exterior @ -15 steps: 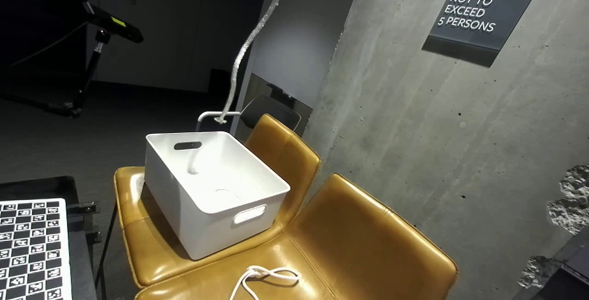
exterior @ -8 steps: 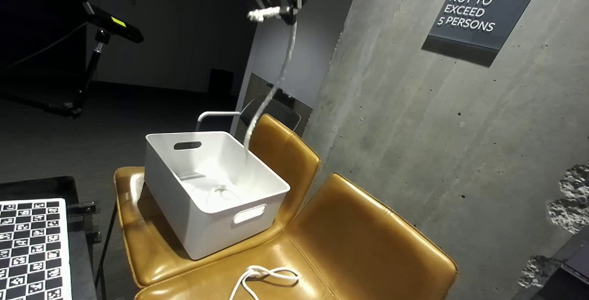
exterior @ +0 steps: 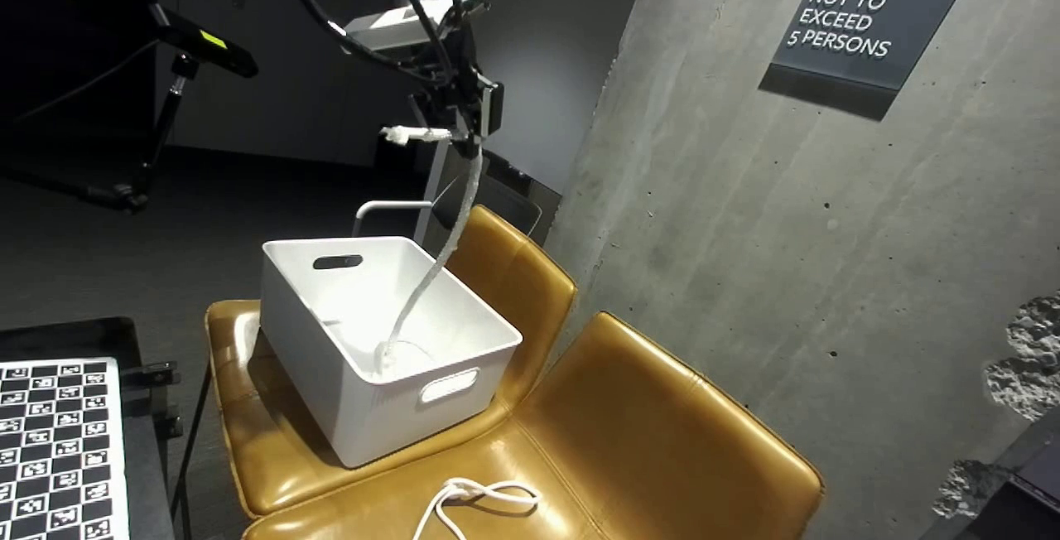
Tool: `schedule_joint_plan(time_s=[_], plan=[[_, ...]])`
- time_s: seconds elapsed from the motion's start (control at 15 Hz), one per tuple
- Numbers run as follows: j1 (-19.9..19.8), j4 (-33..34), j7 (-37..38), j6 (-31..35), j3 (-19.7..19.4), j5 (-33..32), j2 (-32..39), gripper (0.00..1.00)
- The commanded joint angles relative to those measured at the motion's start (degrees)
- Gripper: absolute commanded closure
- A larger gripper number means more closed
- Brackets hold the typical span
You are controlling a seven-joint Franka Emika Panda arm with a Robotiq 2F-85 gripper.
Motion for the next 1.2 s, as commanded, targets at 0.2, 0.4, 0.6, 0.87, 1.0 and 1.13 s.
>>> schedule_joint_plan(time_s=[0.2,0.4,0.6,0.87,1.0,1.13], plan=[[0.5,-3.6,0.1,5.8,-1.7,5.0,0.9,0.98],[1.1,-4.3,0.2,7.9,-1.2,7.0,1.4,0.98],[1.8,-4.1,-0.3,8.2,-0.9,7.2,1.8,0.65],[1.4,-5.7,-2.7,9.3,-1.6,8.1,1.3,0.43],[0.6,-6.8,-5.2,9.0,-2.4,10.3,1.0,0.28],[-0.5,-8.4,-9.7,8.1,-3.5,14.4,0.5,0.13]])
